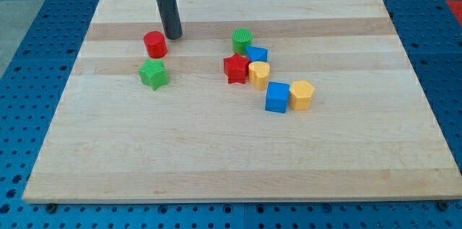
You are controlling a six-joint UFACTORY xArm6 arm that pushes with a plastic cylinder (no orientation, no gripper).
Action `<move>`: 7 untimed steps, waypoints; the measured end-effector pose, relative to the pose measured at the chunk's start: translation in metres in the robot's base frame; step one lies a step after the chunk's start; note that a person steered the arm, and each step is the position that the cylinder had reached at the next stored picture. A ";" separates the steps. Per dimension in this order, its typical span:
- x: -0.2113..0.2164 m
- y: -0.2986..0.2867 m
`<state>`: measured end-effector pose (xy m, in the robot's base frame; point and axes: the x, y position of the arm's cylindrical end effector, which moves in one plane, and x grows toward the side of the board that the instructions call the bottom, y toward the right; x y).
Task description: Push the green circle into the blue triangle
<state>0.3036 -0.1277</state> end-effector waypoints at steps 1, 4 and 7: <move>-0.004 0.023; 0.036 0.092; 0.044 0.093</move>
<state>0.3479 -0.0346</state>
